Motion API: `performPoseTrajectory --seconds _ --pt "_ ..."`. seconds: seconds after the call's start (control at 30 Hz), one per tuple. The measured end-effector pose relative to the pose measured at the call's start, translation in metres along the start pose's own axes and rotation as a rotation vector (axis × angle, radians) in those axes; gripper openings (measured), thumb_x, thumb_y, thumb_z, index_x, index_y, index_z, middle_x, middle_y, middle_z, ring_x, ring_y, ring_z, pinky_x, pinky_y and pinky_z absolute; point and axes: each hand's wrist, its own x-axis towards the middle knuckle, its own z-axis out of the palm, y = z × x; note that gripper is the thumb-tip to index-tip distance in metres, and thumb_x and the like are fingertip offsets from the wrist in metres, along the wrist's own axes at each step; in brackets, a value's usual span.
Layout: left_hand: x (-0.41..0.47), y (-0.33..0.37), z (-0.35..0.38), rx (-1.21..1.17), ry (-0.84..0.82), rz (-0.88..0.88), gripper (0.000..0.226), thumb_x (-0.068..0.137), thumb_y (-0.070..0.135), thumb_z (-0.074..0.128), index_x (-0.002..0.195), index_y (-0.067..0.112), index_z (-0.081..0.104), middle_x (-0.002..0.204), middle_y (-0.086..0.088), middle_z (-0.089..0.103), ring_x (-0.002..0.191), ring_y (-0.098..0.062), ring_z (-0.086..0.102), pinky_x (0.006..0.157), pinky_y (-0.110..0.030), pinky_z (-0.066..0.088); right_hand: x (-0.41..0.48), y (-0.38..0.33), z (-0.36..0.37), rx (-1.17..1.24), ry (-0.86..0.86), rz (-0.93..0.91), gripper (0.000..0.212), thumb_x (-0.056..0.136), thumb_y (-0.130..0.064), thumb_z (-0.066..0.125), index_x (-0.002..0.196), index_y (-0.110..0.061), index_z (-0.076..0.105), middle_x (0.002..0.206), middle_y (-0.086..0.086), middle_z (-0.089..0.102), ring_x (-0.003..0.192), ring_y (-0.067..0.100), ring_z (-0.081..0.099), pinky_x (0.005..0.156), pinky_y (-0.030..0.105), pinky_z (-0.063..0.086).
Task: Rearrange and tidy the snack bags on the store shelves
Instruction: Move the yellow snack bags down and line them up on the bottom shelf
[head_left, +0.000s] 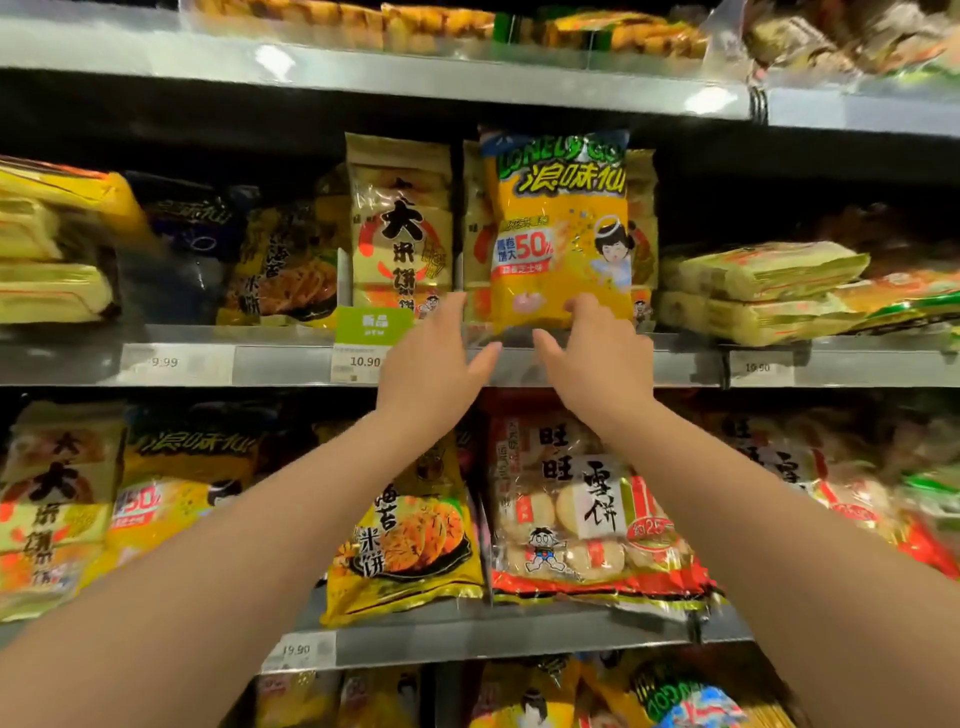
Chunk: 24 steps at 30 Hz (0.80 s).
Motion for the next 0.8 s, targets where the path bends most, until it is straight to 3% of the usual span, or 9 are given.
performPoseTrajectory --seconds 0.13,0.2,0.33,0.4,0.57,0.67,0.8 --pt "0.038 0.014 0.027 -0.056 0.012 0.000 0.063 0.090 0.042 0.053 0.141 0.014 0.027 0.126 -0.008 0.055 0.109 -0.027 0.056 0.082 -0.038 0.046 0.034 0.029 0.008 -0.006 -0.008 0.129 0.062 0.091 -0.050 0.048 0.140 -0.015 0.032 0.137 0.009 0.047 0.127 0.032 0.043 0.098 0.047 0.037" --pt "0.049 0.016 0.040 -0.053 -0.037 -0.048 0.065 0.091 0.041 0.051 0.142 0.013 0.024 0.126 -0.011 0.054 0.107 -0.030 0.055 0.080 -0.038 0.045 0.042 0.044 0.012 0.009 0.011 0.172 0.062 0.092 -0.047 0.049 0.140 -0.013 0.031 0.138 0.010 0.043 0.128 0.031 0.041 0.098 0.047 0.037" --pt "0.060 0.018 0.057 0.005 -0.146 -0.141 0.062 0.093 0.045 0.047 0.138 0.011 0.023 0.109 -0.011 0.059 0.083 -0.027 0.053 0.066 -0.033 0.041 0.053 0.066 0.019 0.039 -0.038 0.272 0.040 0.095 -0.040 0.046 0.123 -0.011 0.048 0.125 0.013 0.055 0.118 0.034 0.047 0.090 0.043 0.041" --pt "0.064 0.021 0.060 0.061 -0.189 -0.168 0.065 0.093 0.048 0.045 0.140 0.011 0.021 0.109 -0.012 0.060 0.089 -0.031 0.057 0.067 -0.034 0.042 0.058 0.071 0.020 -0.015 -0.095 0.278 0.034 0.099 -0.037 0.039 0.114 -0.012 0.055 0.116 0.013 0.061 0.114 0.034 0.049 0.086 0.041 0.038" --pt "0.073 0.026 0.051 -0.087 -0.172 -0.217 0.068 0.092 0.049 0.047 0.144 0.014 0.020 0.124 -0.010 0.057 0.108 -0.033 0.056 0.080 -0.038 0.046 0.065 0.065 0.004 0.104 0.136 0.212 0.026 0.100 -0.026 0.039 0.103 -0.012 0.060 0.104 0.009 0.062 0.099 0.032 0.055 0.074 0.036 0.031" --pt "0.074 0.032 0.036 -0.136 -0.116 -0.201 0.071 0.091 0.047 0.050 0.147 0.018 0.018 0.123 -0.007 0.058 0.108 -0.032 0.056 0.082 -0.037 0.046 0.062 0.052 -0.009 0.266 0.233 0.187 0.022 0.100 -0.025 0.038 0.090 -0.011 0.051 0.093 0.007 0.055 0.086 0.029 0.054 0.069 0.034 0.034" --pt "0.062 0.043 0.017 -0.199 -0.028 -0.154 0.067 0.088 0.047 0.055 0.143 0.017 0.029 0.127 -0.005 0.056 0.112 -0.027 0.054 0.090 -0.041 0.047 0.044 0.039 -0.026 0.426 0.299 0.172 0.022 0.101 -0.026 0.034 0.087 -0.012 0.043 0.086 0.006 0.049 0.075 0.021 0.046 0.061 0.031 0.030"
